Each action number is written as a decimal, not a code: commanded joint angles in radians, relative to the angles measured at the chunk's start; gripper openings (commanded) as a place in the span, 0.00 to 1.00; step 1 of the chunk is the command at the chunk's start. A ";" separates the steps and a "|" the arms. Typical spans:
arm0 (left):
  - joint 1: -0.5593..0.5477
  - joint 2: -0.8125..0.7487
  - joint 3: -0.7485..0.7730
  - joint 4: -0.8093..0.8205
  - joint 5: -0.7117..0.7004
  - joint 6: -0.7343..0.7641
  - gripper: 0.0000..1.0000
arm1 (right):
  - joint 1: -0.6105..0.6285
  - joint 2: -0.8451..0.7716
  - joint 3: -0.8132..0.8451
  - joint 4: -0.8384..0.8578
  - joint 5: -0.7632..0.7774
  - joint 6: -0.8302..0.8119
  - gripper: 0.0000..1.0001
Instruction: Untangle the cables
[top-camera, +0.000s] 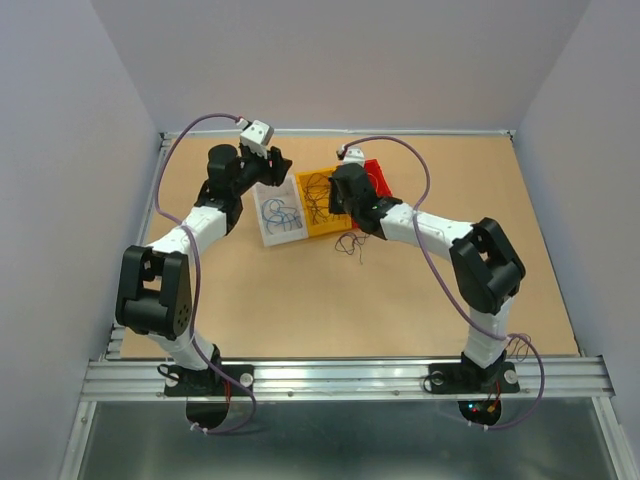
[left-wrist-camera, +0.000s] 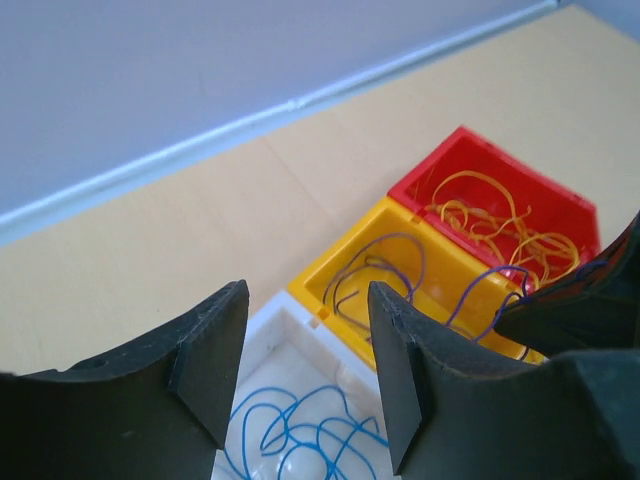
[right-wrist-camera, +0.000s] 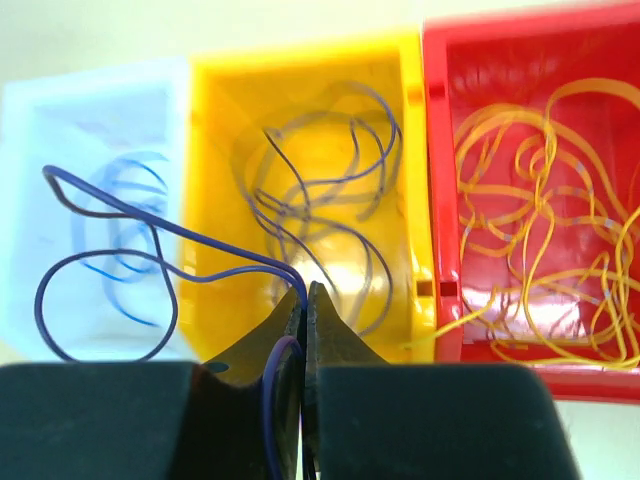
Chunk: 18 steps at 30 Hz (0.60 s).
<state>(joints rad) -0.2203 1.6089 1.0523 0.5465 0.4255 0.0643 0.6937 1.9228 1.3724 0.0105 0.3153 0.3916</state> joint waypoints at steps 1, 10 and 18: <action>0.016 -0.043 -0.035 0.161 0.048 -0.060 0.62 | 0.009 -0.077 -0.032 0.132 0.021 -0.028 0.03; 0.025 -0.035 -0.054 0.196 0.082 -0.060 0.63 | 0.012 0.279 0.365 -0.209 -0.071 -0.023 0.09; 0.025 -0.009 -0.048 0.191 0.110 -0.043 0.64 | 0.012 0.314 0.406 -0.348 -0.004 0.006 0.42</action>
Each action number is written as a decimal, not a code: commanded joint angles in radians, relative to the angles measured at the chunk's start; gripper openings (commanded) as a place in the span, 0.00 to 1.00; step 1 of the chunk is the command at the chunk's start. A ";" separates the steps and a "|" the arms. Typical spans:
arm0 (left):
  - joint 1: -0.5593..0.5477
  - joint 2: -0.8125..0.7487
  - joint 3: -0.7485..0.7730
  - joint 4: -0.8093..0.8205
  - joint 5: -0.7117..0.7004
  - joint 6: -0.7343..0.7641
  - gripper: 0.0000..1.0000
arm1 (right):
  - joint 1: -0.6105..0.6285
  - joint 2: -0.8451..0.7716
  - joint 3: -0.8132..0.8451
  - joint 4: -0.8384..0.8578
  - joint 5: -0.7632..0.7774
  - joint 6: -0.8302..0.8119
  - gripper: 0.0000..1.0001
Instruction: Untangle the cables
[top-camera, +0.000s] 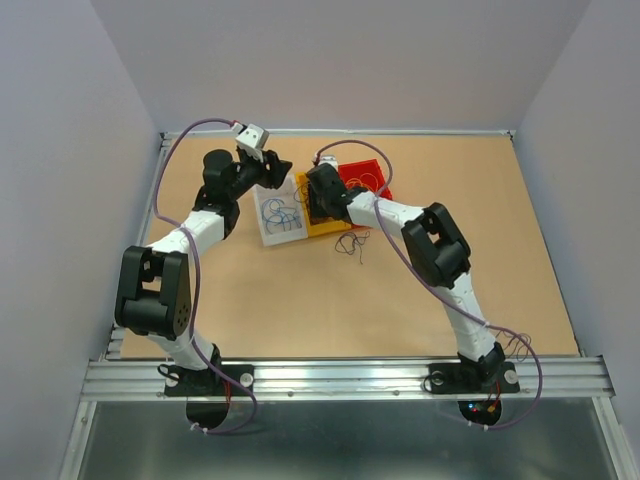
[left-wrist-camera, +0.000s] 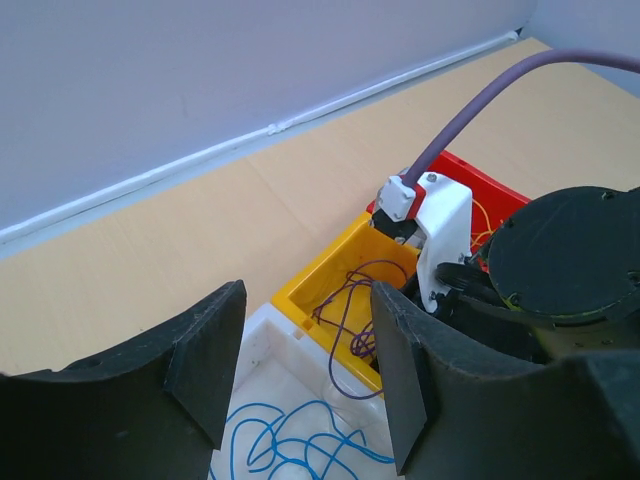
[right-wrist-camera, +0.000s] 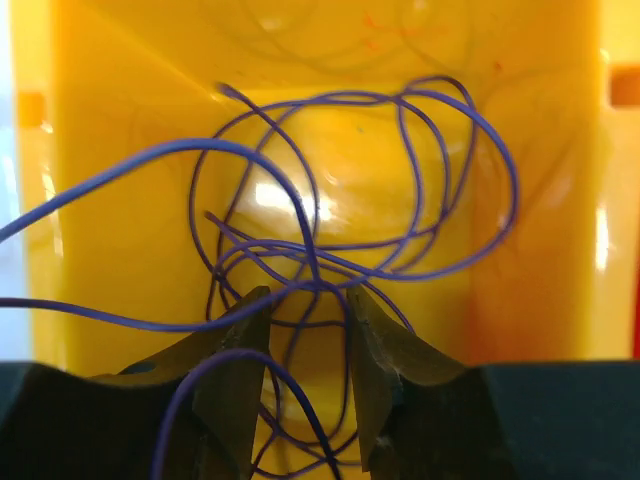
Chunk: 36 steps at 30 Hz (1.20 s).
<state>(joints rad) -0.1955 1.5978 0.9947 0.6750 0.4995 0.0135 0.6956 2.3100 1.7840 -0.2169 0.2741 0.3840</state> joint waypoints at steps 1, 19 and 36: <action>0.001 0.004 0.013 0.061 0.030 0.011 0.64 | 0.010 -0.092 -0.018 -0.115 0.049 0.013 0.42; 0.001 0.028 0.030 0.047 0.021 0.011 0.64 | 0.030 -0.560 -0.573 0.526 0.126 -0.066 0.42; 0.010 0.005 -0.010 0.103 0.022 -0.029 0.63 | 0.033 -0.092 -0.132 0.158 0.091 -0.088 0.25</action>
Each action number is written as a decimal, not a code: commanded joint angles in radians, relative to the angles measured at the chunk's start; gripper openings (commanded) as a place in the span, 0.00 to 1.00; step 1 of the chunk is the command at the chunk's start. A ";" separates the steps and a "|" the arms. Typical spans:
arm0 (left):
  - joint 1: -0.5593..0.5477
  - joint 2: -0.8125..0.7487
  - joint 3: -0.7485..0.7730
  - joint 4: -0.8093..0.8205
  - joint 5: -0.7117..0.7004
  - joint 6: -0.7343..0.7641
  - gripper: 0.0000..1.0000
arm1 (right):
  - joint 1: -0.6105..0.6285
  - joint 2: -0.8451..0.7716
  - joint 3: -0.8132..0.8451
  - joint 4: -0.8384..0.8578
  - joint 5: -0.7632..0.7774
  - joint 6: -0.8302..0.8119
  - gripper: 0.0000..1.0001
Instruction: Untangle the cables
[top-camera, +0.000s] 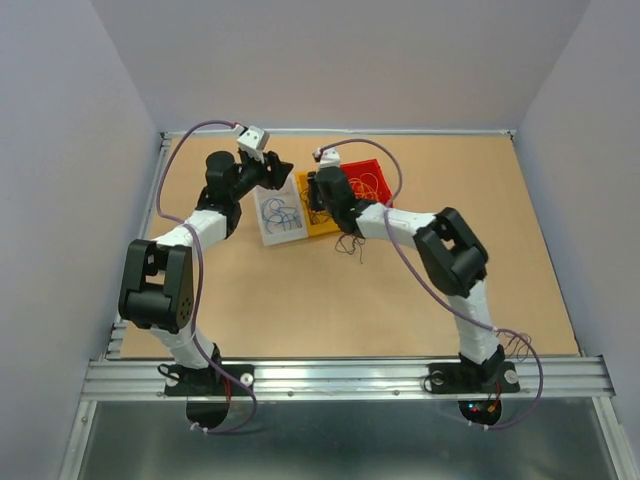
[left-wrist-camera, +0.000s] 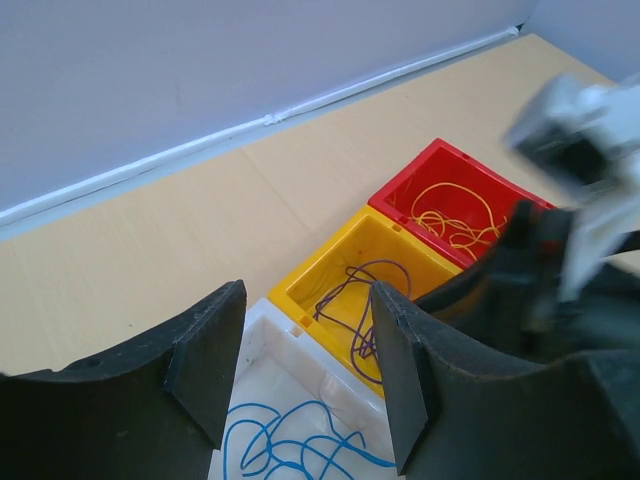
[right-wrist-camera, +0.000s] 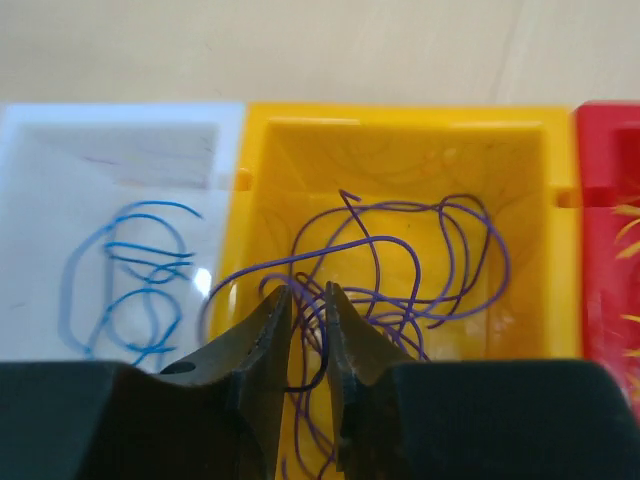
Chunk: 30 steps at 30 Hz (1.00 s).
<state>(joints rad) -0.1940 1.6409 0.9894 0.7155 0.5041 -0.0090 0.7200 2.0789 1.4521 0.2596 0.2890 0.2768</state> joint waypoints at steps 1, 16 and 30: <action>0.008 -0.038 -0.006 0.062 0.019 -0.005 0.63 | 0.009 0.203 0.288 -0.444 0.090 0.025 0.16; 0.007 -0.036 -0.008 0.062 0.031 0.003 0.64 | 0.012 -0.245 -0.097 -0.188 0.138 0.044 0.19; -0.002 -0.036 -0.014 0.061 0.024 0.043 0.67 | 0.012 -0.439 -0.352 -0.226 0.136 0.147 1.00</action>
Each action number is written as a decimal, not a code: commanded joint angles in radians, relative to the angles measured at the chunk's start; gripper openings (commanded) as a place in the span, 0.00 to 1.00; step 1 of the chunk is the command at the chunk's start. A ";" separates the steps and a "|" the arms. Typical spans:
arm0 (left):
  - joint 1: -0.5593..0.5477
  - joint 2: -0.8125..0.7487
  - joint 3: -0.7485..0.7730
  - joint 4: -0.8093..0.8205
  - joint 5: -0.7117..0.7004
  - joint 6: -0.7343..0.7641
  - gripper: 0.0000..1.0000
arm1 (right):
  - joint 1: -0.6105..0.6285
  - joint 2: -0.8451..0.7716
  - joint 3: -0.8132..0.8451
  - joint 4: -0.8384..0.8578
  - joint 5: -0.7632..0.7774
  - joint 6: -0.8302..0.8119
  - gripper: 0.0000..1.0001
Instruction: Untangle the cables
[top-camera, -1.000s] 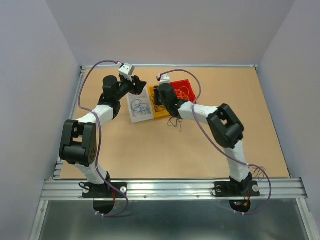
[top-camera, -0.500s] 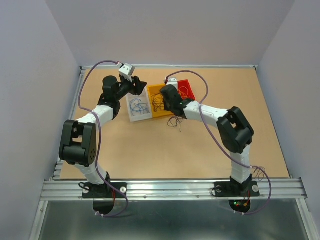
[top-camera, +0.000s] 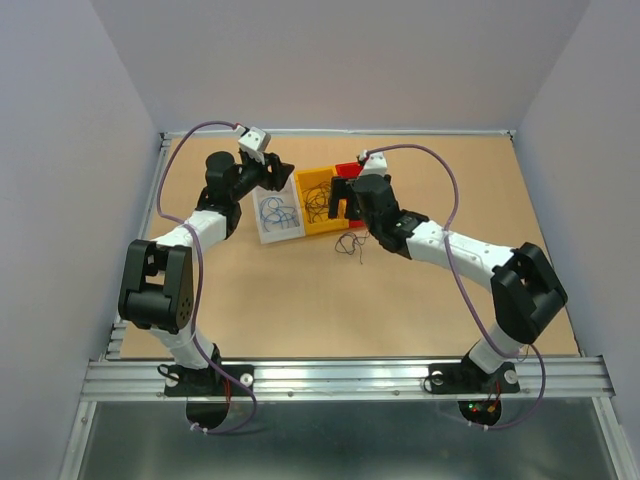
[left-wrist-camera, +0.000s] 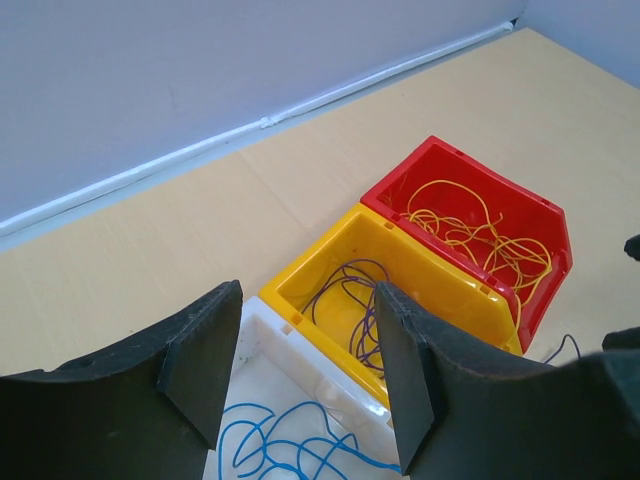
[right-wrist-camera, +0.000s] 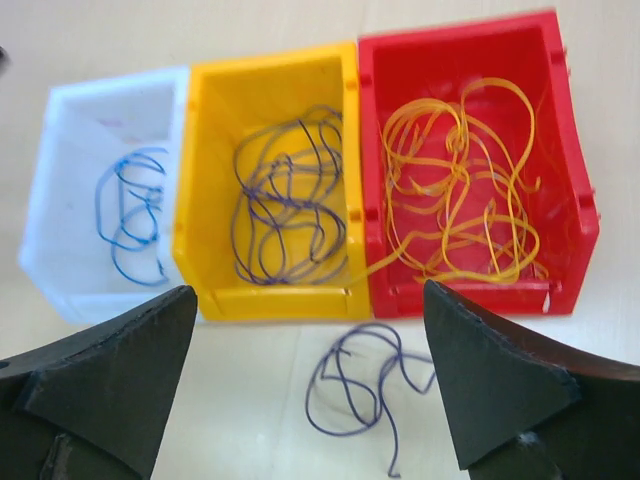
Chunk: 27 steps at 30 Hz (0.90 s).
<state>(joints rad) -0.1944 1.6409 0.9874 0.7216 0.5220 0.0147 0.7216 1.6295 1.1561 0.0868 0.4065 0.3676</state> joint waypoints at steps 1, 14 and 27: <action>-0.002 -0.038 -0.013 0.055 0.006 0.019 0.67 | 0.010 0.023 -0.070 -0.061 0.025 0.082 1.00; -0.007 -0.033 -0.012 0.052 0.019 0.016 0.67 | 0.027 0.273 -0.079 -0.193 0.009 0.211 0.10; -0.008 -0.047 -0.012 0.048 0.012 0.013 0.67 | 0.085 0.088 0.289 -0.144 0.140 -0.028 0.01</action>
<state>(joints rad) -0.1963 1.6409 0.9825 0.7212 0.5232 0.0185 0.8089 1.6772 1.2587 -0.1024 0.4812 0.4240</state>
